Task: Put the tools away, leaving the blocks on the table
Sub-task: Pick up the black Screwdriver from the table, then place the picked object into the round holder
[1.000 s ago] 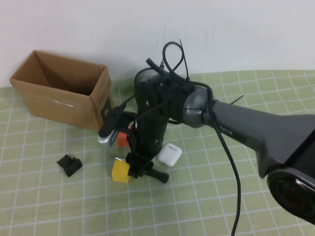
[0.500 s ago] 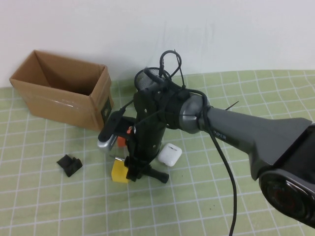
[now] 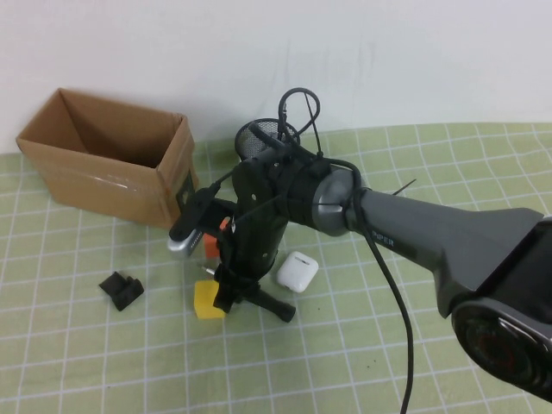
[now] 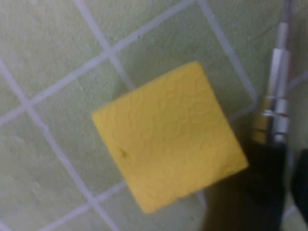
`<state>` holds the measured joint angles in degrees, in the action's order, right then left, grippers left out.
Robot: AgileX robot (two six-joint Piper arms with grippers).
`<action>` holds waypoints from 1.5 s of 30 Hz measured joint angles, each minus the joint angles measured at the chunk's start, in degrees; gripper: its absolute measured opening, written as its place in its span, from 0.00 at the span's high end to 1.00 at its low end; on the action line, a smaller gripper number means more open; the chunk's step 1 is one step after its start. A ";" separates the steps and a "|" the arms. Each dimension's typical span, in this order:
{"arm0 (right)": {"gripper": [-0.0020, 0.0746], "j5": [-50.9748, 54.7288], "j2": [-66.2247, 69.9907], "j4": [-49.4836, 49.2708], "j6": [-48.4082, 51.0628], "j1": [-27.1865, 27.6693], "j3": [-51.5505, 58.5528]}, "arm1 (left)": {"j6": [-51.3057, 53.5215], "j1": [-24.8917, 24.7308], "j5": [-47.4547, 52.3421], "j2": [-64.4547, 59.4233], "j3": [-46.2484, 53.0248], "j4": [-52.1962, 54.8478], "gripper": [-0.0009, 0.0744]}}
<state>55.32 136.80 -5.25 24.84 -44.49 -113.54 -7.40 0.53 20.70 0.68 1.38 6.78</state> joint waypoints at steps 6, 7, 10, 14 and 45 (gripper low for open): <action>0.78 1.41 -0.28 2.46 -6.16 -0.28 -0.13 | 0.00 0.00 0.00 0.00 0.00 0.00 0.99; 0.78 2.60 -0.52 3.39 -6.90 -0.28 -0.13 | 0.00 0.00 0.00 0.00 0.00 0.00 0.99; 0.79 5.64 -2.32 5.25 -8.81 -0.18 -0.01 | 0.00 0.00 0.00 0.00 0.00 0.00 0.99; 0.79 8.28 -7.75 5.69 -10.38 -0.18 -0.01 | 0.00 0.00 0.00 0.00 0.00 0.00 0.99; 0.79 -40.13 -30.64 -21.76 3.65 15.18 29.67 | 0.00 0.00 0.00 0.00 0.00 0.00 0.99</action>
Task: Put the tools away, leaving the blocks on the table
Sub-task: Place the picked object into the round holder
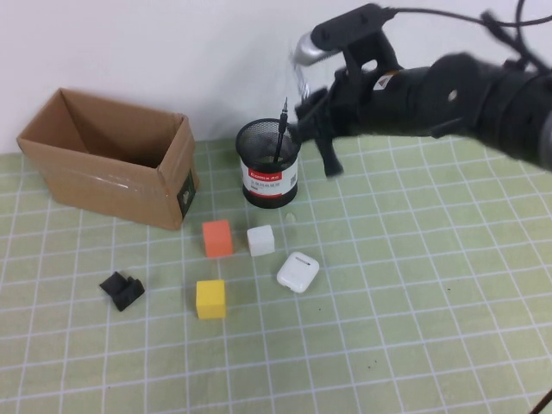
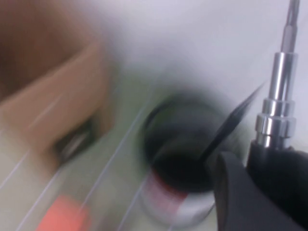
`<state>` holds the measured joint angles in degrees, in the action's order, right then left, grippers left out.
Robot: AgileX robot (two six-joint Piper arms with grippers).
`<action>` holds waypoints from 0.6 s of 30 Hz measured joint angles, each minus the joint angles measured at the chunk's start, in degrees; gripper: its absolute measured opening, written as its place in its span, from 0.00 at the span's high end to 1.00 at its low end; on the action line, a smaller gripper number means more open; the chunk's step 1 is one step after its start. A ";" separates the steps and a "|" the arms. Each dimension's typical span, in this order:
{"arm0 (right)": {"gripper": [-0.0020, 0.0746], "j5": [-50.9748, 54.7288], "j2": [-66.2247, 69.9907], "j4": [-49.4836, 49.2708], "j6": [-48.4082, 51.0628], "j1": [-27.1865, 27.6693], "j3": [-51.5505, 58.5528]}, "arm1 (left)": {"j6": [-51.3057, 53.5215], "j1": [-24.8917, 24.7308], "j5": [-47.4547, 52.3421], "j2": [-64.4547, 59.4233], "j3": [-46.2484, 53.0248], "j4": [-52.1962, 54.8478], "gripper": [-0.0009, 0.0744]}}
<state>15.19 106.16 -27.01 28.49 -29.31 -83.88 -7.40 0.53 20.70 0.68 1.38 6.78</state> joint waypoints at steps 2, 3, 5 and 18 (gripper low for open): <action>0.79 -7.52 1.58 -0.18 -0.38 -0.11 0.37 | 0.00 0.00 0.00 0.00 0.00 0.00 0.99; 0.79 -10.75 2.51 0.49 -1.75 -0.25 0.27 | 0.00 0.00 0.00 0.00 0.00 0.00 0.99; 0.79 -14.72 4.46 4.19 -6.33 -0.48 -0.86 | 0.00 0.00 0.00 0.00 0.00 0.00 0.99; 0.98 -53.75 12.59 46.28 -54.82 -1.00 -7.95 | 0.00 0.00 0.00 0.00 0.00 0.00 0.99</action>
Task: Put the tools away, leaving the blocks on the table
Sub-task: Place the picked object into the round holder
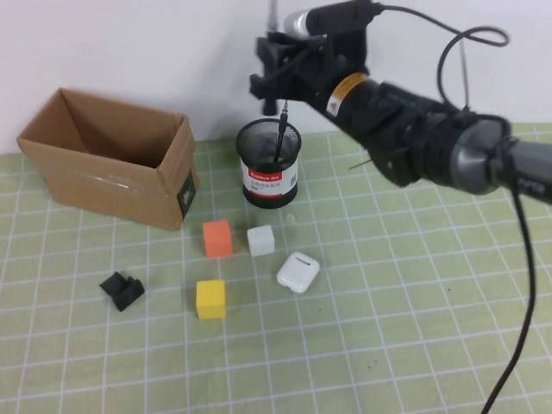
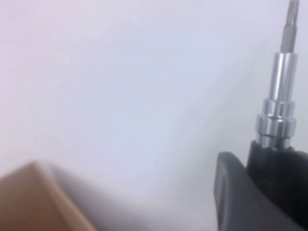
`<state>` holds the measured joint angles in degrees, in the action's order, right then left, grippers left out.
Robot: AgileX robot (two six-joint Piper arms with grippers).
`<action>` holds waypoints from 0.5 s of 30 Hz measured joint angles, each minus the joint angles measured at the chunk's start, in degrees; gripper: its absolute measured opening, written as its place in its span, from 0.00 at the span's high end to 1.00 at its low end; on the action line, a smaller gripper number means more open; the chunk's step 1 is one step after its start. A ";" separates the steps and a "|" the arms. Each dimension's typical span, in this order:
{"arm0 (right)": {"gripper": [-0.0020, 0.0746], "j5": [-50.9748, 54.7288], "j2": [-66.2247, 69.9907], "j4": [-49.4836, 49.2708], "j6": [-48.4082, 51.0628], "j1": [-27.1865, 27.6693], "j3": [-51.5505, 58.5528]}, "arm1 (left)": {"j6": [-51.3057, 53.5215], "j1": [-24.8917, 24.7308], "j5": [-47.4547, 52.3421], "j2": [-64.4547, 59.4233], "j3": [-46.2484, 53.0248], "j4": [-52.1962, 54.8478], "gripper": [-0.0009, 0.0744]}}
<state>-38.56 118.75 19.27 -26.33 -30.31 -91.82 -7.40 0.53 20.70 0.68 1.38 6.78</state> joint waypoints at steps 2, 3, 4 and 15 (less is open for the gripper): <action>0.98 -0.40 1.76 -0.15 0.51 0.00 -0.20 | 0.00 0.00 0.00 0.00 0.00 0.00 0.99; 0.98 -0.40 2.66 -0.98 1.36 0.00 -0.34 | 0.00 0.00 0.00 0.00 0.00 0.00 0.99; 0.79 5.50 5.13 -1.37 1.30 0.00 1.71 | 0.00 0.00 0.00 0.00 0.00 0.00 0.99; 0.78 4.70 12.16 -5.74 7.51 0.00 0.17 | 0.00 0.00 0.00 0.00 0.00 0.00 0.99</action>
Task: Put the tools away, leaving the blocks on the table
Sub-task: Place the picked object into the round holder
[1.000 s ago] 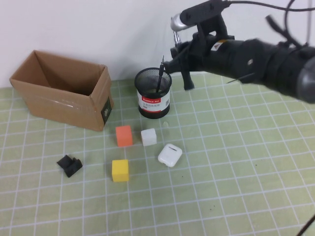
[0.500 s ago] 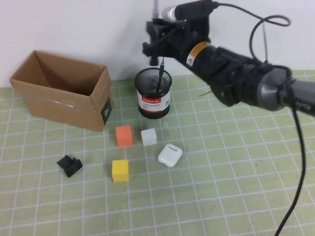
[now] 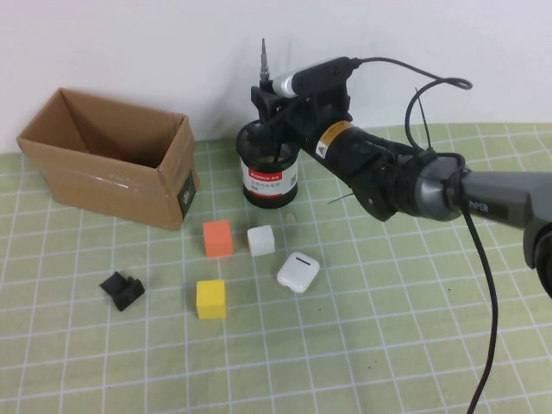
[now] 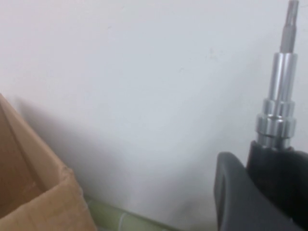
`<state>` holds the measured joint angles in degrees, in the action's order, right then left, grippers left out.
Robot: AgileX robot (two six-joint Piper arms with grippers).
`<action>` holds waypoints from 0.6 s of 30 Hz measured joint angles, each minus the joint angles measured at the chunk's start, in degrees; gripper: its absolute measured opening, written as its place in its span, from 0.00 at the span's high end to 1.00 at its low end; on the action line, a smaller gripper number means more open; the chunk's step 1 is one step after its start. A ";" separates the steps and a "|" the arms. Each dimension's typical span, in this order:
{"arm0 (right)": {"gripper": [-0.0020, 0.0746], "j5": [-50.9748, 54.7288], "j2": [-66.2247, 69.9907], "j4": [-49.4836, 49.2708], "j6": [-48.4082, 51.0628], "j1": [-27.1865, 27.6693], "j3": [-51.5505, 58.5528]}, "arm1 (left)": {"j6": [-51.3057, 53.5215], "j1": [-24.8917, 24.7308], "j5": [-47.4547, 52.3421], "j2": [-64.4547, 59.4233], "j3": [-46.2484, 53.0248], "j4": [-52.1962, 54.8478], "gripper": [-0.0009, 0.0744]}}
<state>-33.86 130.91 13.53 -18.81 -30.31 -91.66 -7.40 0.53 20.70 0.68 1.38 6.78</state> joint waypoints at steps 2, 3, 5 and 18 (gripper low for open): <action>0.76 0.01 0.27 -0.26 0.92 0.00 -0.34 | 0.00 0.00 0.00 0.00 0.00 0.00 0.99; 0.74 0.01 0.46 -0.53 1.21 0.00 -0.61 | 0.00 0.00 0.00 0.00 0.00 0.00 0.99; 0.57 -3.06 -3.45 -1.47 2.94 0.10 -2.72 | 0.00 0.00 0.00 0.00 0.00 0.00 0.99; 0.67 29.37 -12.48 -1.14 2.53 -0.49 -0.75 | 0.00 0.00 0.00 0.00 0.00 0.00 0.99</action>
<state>-4.49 118.42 12.39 -16.29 -30.79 -92.40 -7.40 0.53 20.70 0.68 1.38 6.78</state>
